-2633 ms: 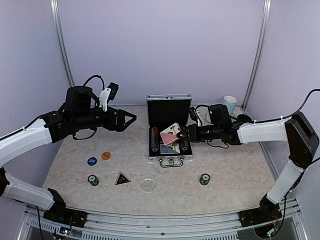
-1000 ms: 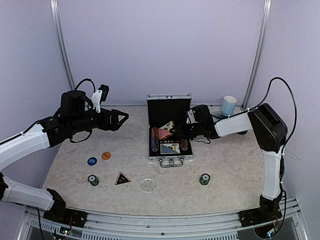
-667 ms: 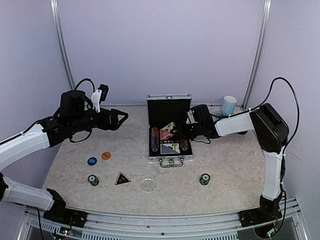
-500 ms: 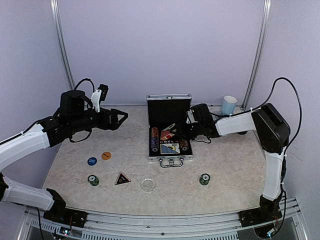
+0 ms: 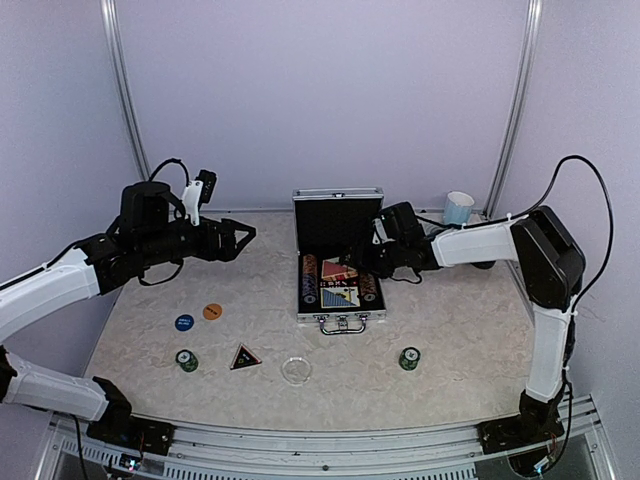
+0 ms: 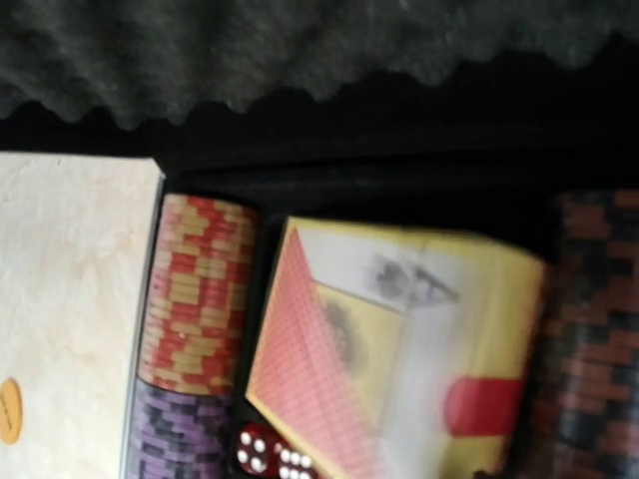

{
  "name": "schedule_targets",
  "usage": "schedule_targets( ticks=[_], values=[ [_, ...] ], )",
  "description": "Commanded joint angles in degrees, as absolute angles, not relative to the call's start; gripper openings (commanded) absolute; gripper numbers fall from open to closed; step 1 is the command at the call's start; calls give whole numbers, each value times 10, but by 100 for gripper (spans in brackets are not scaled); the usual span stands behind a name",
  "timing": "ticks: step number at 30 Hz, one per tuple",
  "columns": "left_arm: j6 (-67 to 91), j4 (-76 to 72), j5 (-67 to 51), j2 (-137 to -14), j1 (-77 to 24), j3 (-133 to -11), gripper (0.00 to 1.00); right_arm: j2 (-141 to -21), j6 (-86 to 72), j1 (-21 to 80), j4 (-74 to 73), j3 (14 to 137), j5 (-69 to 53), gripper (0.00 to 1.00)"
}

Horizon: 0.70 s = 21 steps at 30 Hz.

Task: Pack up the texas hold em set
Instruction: Place the poker case in the slot.

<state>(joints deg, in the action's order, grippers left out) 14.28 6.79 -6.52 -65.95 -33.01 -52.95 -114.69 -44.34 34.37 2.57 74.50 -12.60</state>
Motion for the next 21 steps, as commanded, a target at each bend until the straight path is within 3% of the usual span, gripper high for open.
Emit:
schedule_targets(
  ticks=[1,21],
  values=[
    [149,49,-74,-651,-323,-524,99,-1116,-416,350,-5,768,-73,64],
    [152,44,-79,-645,-323,-516,99,-1214,-390,383,-76,871,-33,68]
  ],
)
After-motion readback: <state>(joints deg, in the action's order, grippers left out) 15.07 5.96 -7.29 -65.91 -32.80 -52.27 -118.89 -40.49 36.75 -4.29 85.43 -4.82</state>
